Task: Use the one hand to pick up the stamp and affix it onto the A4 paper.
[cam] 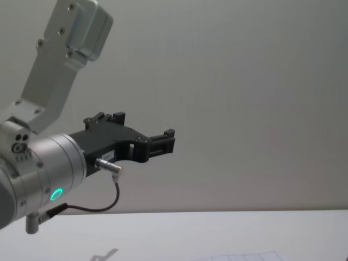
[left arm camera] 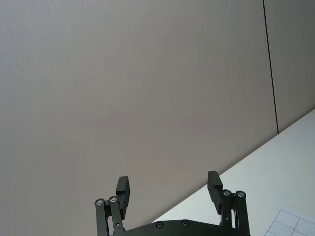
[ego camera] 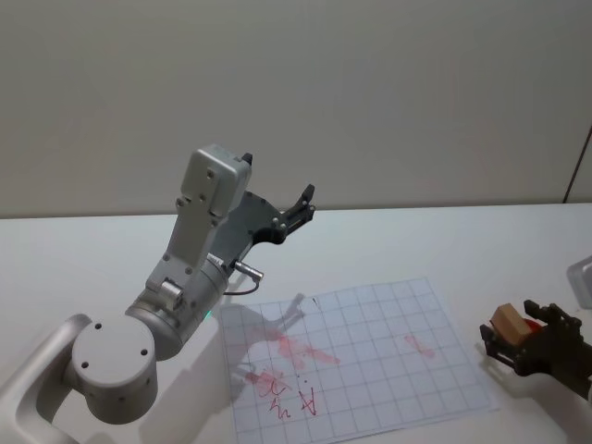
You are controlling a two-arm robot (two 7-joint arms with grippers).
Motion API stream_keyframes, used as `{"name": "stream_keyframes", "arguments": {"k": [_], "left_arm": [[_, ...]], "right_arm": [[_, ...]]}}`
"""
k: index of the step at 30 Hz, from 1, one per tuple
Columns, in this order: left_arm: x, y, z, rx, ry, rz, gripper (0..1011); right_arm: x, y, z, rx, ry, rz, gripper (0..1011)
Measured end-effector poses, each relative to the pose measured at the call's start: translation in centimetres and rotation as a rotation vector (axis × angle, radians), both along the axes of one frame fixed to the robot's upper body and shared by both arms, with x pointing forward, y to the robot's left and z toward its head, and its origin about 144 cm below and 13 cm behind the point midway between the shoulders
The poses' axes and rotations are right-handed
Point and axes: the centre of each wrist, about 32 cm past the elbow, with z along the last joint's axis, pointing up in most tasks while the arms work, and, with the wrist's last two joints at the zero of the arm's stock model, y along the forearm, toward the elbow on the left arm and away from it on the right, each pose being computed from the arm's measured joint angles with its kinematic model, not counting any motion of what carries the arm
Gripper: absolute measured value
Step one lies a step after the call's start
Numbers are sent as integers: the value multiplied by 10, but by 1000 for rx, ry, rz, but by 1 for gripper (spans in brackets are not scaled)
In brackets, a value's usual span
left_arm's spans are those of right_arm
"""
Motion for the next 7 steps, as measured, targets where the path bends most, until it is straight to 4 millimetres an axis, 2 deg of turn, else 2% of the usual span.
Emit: {"name": "stream_keyframes", "arguments": {"k": [7], "left_arm": [[0,0,0,0,0,0,1001]], "right_arm": [[0,0,0,1,2,1,969]]}}
